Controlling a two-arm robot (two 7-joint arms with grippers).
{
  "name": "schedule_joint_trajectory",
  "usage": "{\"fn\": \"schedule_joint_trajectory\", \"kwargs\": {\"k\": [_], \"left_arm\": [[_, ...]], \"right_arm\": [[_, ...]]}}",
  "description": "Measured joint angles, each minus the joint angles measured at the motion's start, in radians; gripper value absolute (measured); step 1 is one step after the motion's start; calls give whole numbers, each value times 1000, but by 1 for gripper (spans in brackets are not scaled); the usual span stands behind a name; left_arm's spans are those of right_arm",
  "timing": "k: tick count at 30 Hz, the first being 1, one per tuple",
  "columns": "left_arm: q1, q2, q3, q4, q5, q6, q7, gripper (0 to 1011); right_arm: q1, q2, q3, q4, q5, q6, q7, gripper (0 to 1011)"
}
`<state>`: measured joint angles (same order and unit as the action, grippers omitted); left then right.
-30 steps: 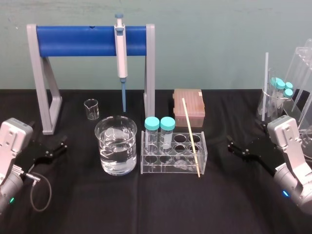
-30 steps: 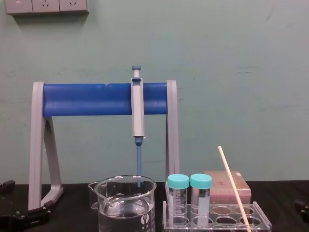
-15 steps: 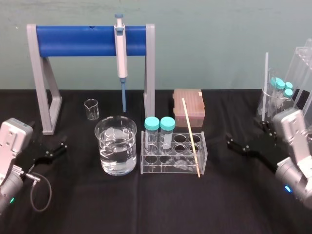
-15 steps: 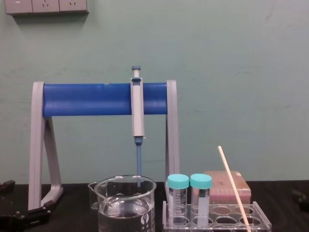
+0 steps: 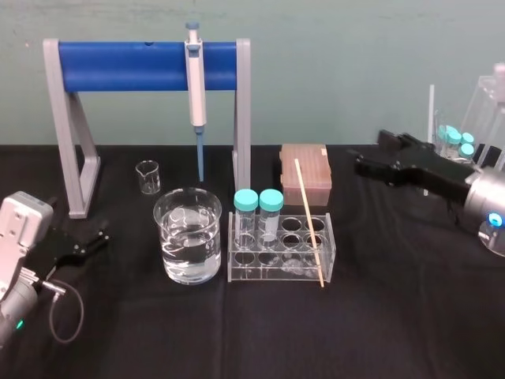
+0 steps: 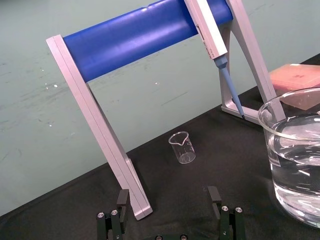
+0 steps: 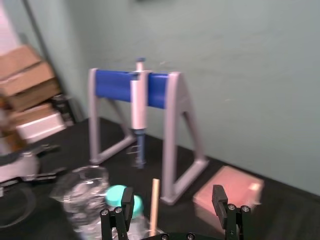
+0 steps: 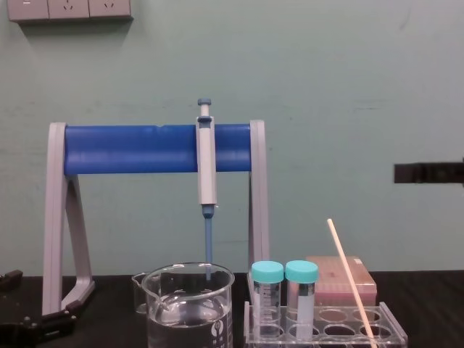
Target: Hold the thermometer with one hand and immerse one end into the beaker, then reinsert it into the test tube rack.
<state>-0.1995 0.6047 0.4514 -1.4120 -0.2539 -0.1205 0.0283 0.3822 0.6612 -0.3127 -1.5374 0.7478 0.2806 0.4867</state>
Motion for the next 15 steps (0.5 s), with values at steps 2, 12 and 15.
{"fn": "schedule_joint_trajectory", "kwargs": {"k": [2,12,15], "left_arm": [[0,0,0,0,0,0,0,1004],[0,0,0,0,0,0,0,1004],[0,0,0,0,0,0,0,1004]], "right_arm": [[64,3,-33,40,25,61,61,1003],[323,-47,-218,296,14,212,276,1003],[362,-70,-253,354,2,224,292,1003]]}}
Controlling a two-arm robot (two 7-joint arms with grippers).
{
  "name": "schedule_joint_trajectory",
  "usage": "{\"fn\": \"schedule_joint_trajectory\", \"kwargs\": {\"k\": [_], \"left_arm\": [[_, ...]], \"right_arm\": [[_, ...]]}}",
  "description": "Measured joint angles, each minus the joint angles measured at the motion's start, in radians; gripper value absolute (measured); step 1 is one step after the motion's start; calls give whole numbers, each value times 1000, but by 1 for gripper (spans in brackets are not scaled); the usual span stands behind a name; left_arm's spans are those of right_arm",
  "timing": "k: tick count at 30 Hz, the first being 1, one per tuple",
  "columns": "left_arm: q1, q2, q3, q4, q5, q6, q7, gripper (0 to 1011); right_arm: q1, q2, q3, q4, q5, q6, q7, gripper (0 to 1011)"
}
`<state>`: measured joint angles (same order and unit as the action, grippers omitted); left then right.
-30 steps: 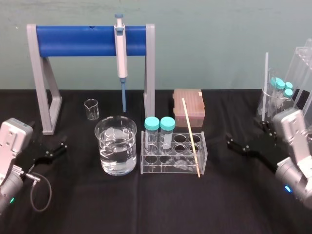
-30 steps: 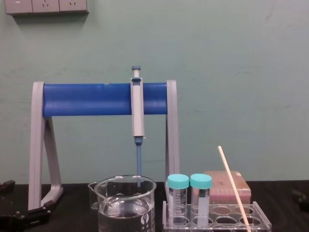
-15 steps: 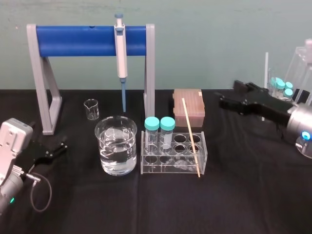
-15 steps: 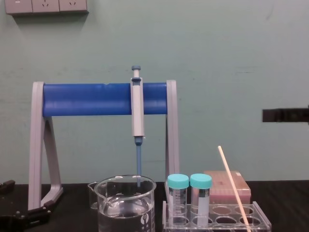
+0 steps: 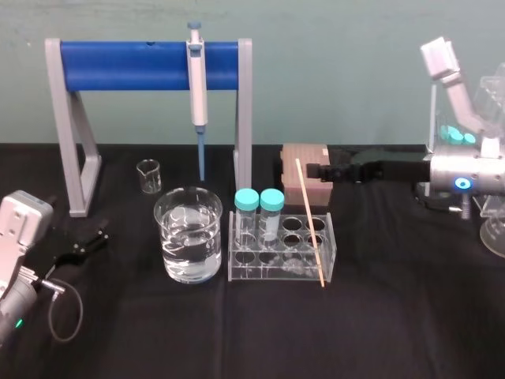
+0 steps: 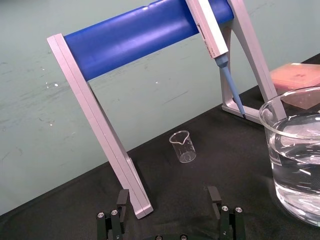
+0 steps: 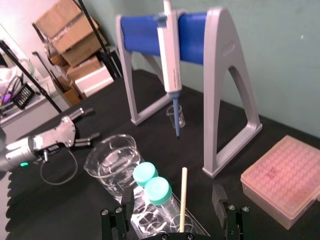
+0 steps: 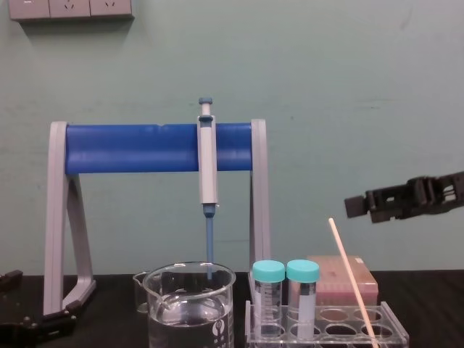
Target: Hold the thermometer with one hand and immerse one end into the beaker, then reinsert it into the test tube rack.
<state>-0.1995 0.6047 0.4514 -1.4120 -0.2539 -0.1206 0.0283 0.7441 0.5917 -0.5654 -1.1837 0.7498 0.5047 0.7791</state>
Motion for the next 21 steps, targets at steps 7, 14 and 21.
{"fn": "schedule_joint_trajectory", "kwargs": {"k": [7,14,21], "left_arm": [[0,0,0,0,0,0,0,1004],[0,0,0,0,0,0,0,1004],[0,0,0,0,0,0,0,1004]], "right_arm": [[47,-41,-56,100,-14,2,16,1003],[77,-66,-103,179,-20,-9,47,1003],[94,-73,-132,212,-22,-26,65,1003]]}}
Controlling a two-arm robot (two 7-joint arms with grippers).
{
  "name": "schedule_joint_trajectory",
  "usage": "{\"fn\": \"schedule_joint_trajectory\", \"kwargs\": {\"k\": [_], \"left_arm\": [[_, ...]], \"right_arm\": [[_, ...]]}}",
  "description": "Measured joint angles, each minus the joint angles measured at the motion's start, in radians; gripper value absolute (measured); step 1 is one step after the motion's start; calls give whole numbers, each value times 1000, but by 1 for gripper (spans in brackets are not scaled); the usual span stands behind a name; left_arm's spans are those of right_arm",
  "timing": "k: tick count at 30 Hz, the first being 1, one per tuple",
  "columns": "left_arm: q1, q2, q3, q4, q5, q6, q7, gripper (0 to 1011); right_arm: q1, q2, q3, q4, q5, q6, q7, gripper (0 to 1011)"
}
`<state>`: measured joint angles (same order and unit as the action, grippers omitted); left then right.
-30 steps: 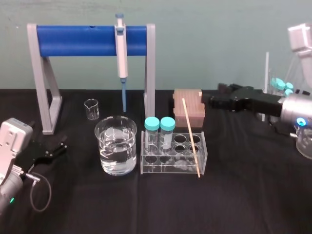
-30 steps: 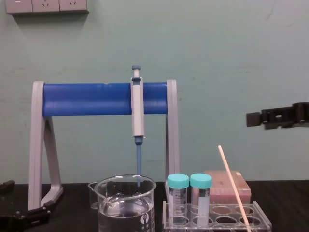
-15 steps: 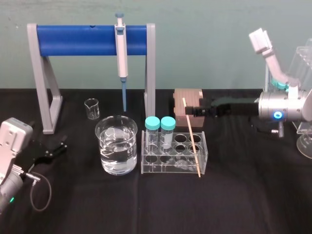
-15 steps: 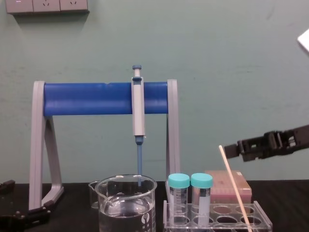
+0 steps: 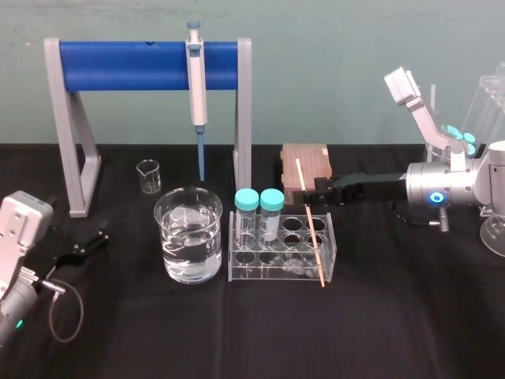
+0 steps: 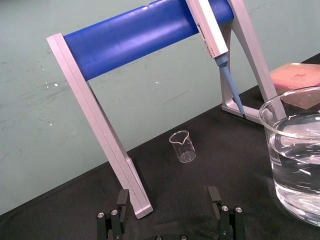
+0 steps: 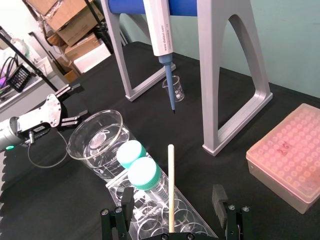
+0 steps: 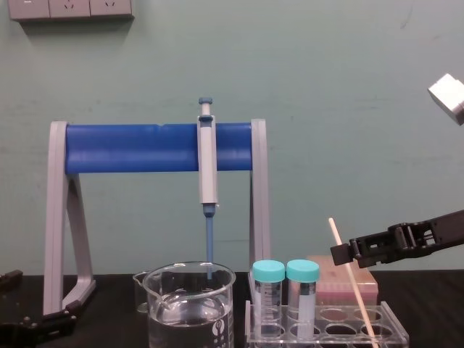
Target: Hold the thermometer with one hand and immerse one end into the beaker, then reinsert it into the test tube rack.
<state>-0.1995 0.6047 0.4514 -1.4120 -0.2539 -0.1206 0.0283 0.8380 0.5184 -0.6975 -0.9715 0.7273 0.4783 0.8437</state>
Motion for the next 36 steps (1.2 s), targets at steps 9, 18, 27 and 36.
{"fn": "schedule_joint_trajectory", "kwargs": {"k": [9,18,27,36], "left_arm": [[0,0,0,0,0,0,0,1004],[0,0,0,0,0,0,0,1004],[0,0,0,0,0,0,0,1004],[0,0,0,0,0,0,0,1004]], "right_arm": [[3,0,-7,5,10,-20,10,1003],[3,3,-12,6,13,-39,9,1003],[1,-2,-12,9,17,-51,5,1003],[0,-8,-12,12,17,-64,2,1003]]}}
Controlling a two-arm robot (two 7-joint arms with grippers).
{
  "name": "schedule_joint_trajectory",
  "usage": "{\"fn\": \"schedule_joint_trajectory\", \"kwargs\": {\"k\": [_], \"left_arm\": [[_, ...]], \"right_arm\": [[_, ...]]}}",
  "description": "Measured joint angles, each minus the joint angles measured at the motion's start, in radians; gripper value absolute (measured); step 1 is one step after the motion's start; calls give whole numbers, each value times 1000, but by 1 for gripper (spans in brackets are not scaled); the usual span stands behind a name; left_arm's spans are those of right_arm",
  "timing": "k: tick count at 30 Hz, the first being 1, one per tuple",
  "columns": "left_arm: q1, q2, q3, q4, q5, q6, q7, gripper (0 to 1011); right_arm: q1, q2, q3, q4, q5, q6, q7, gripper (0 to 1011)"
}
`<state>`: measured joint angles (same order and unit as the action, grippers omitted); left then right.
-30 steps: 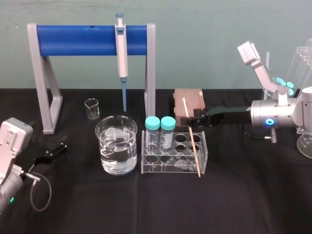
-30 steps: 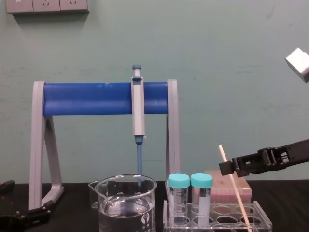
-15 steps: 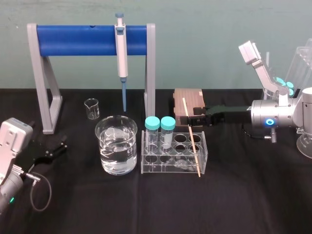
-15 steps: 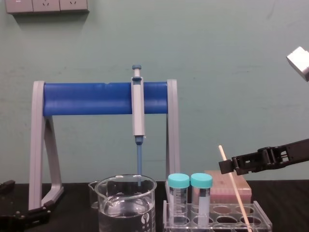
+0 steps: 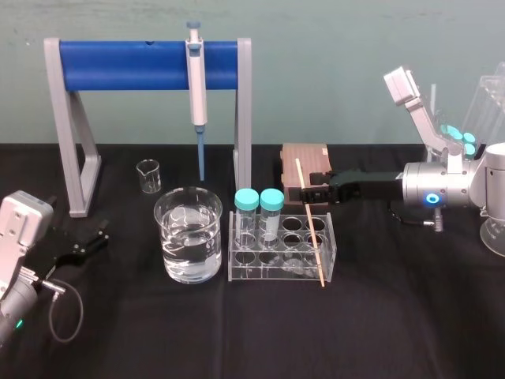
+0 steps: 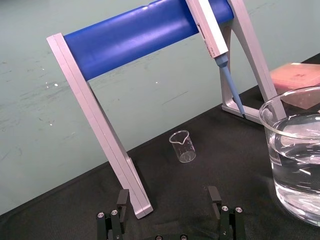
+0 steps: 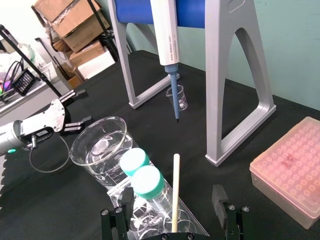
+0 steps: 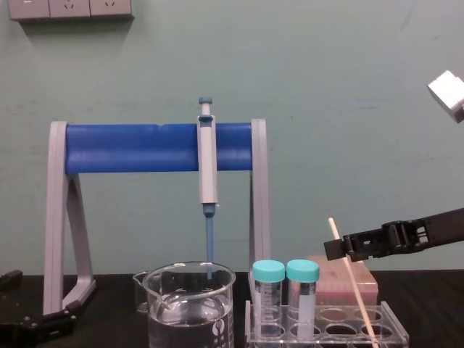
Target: Hold the thermometer with one hand and immerse one end into the beaker, then reinsert it into the test tube rack.
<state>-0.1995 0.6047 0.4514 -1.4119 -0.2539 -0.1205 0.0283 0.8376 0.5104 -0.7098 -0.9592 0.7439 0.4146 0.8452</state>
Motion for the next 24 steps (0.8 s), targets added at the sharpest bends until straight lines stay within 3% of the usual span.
{"fn": "schedule_joint_trajectory", "kwargs": {"k": [16,24], "left_arm": [[0,0,0,0,0,0,0,1004],[0,0,0,0,0,0,0,1004]], "right_arm": [[-5,-3,2,-1,-5,-15,-12,995],[-4,-2,2,-2,-5,-13,-10,804]]}}
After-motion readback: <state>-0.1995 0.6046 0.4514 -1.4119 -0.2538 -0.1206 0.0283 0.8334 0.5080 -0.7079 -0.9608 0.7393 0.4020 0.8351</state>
